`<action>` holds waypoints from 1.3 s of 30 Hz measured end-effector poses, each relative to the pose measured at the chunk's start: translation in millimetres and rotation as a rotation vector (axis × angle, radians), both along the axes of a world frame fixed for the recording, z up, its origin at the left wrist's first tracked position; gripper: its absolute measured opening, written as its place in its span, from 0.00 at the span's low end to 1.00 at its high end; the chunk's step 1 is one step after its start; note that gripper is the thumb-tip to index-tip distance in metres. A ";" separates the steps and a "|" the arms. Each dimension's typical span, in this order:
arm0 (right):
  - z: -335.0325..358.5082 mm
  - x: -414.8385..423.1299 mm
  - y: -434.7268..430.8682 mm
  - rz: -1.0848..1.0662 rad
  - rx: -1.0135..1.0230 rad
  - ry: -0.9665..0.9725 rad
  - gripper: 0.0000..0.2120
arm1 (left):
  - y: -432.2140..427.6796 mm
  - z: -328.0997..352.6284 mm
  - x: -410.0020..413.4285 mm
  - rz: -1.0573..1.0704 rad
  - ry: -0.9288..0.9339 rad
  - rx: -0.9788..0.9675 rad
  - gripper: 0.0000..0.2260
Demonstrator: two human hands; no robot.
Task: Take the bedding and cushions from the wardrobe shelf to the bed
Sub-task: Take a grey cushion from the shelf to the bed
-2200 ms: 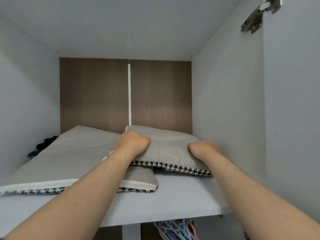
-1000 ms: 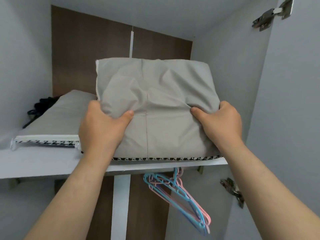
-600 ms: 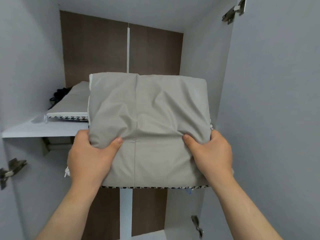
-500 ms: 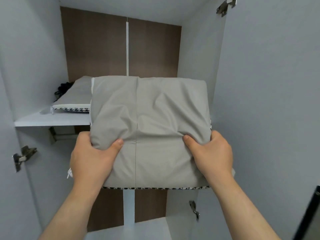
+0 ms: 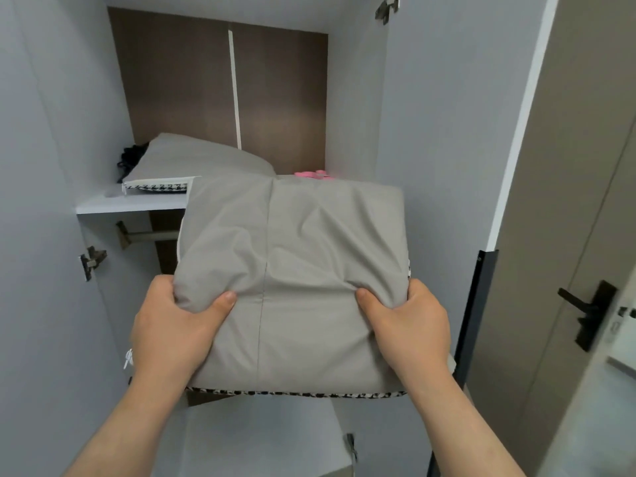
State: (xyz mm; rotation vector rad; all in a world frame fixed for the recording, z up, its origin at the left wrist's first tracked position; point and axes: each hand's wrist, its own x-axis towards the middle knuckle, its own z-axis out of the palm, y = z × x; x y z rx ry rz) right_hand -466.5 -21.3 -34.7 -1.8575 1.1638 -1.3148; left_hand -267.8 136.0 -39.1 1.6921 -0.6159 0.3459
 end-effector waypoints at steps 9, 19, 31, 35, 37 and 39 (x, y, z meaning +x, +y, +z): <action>-23.3 -39.0 77.8 -0.183 0.075 0.049 0.19 | 43.4 -39.1 -18.3 -0.163 0.047 0.009 0.22; -75.8 -94.7 177.7 -0.396 0.202 0.144 0.20 | 94.7 -98.1 -57.2 -0.372 0.173 0.157 0.21; -105.1 -279.7 258.0 -0.711 0.286 0.173 0.20 | 103.3 -126.0 -229.9 -0.743 0.199 0.271 0.20; -108.7 -354.2 288.2 -0.840 0.301 0.152 0.20 | 93.1 -126.2 -306.0 -0.887 0.159 0.292 0.20; -112.7 -390.5 304.7 -0.902 0.309 0.131 0.20 | 90.2 -128.2 -344.7 -0.963 0.139 0.299 0.21; -118.7 -428.1 323.2 -0.985 0.318 0.109 0.21 | 87.9 -132.0 -387.5 -1.053 0.109 0.304 0.21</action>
